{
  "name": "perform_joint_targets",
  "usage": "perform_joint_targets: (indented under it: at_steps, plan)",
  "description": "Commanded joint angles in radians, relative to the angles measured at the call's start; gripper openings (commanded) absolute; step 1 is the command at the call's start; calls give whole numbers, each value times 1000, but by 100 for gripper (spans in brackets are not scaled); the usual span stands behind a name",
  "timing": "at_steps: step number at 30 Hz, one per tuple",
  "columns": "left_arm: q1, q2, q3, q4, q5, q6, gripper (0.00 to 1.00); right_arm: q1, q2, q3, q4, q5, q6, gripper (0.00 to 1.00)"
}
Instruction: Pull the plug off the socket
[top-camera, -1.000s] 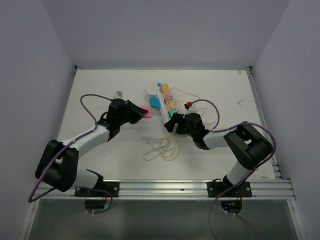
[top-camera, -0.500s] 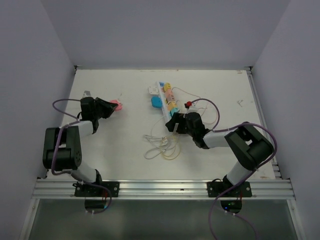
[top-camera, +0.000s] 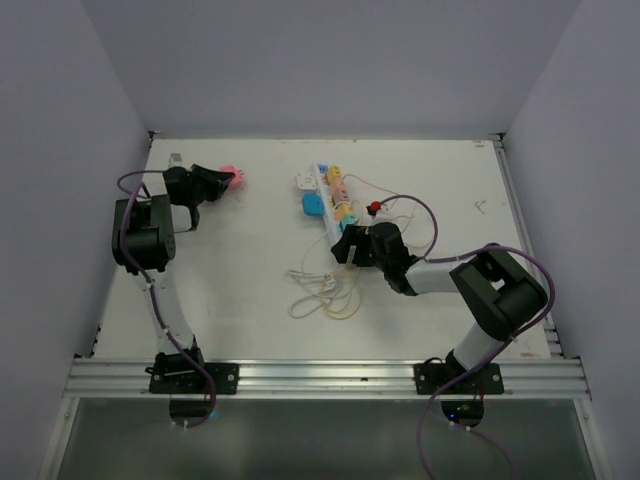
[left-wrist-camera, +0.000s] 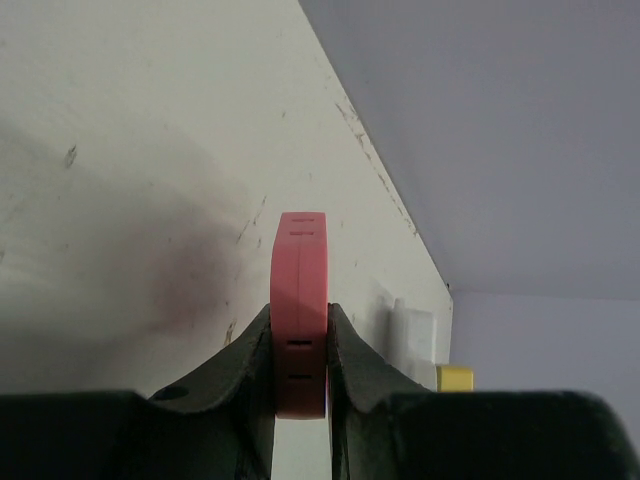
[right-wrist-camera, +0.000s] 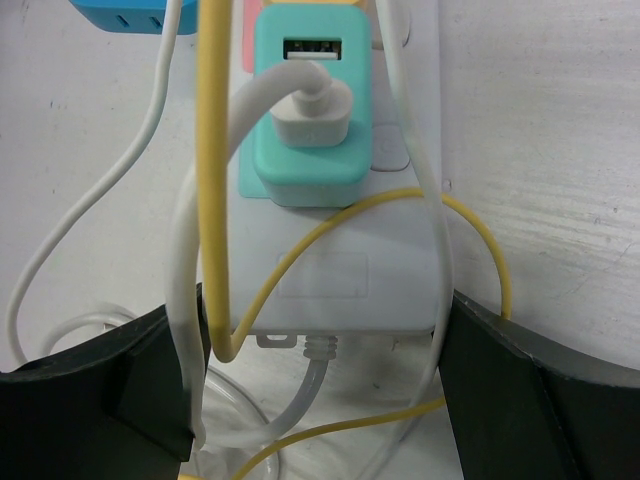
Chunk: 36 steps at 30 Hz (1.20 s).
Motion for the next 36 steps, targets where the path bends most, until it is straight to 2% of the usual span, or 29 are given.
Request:
perform_joint_targets:
  at_steps: [1,2,8,10,13,16,18,20,21,22,29,32,36]
  plan:
    - [10,53,102,25,12,36,24,-18,62,-18,-191,11,-7,0]
    - [10,63,113,11,8,40,31,-18,62,-18,-191,11,-9,0]
    - [12,93,139,-84,-6,72,55,-16,62,-14,-194,14,-7,0]
    - [15,91,129,-106,-3,79,58,-18,60,-17,-196,16,-7,0]
    - [24,62,92,-138,-12,75,66,-18,54,-18,-196,17,-9,0]
    - [38,13,46,-182,-29,86,80,-16,54,-20,-196,17,-7,0]
    - [52,-27,20,-184,-6,94,84,-16,57,-18,-197,20,-7,0]
    - [61,-64,-14,-251,-25,106,86,-18,60,-18,-199,22,-6,0]
    - [67,-103,-28,-271,-34,130,90,-16,60,-17,-200,20,-5,0]
    - [67,-125,-46,-329,-46,147,98,-18,63,-15,-203,19,-5,0]
    - [68,-309,-101,-593,-205,298,99,-16,69,-9,-211,13,2,0]
    - [65,-400,-164,-604,-226,327,100,-18,75,-8,-206,4,5,0]
    - [1,-481,-174,-646,-230,355,99,-18,80,-6,-199,-12,5,0]
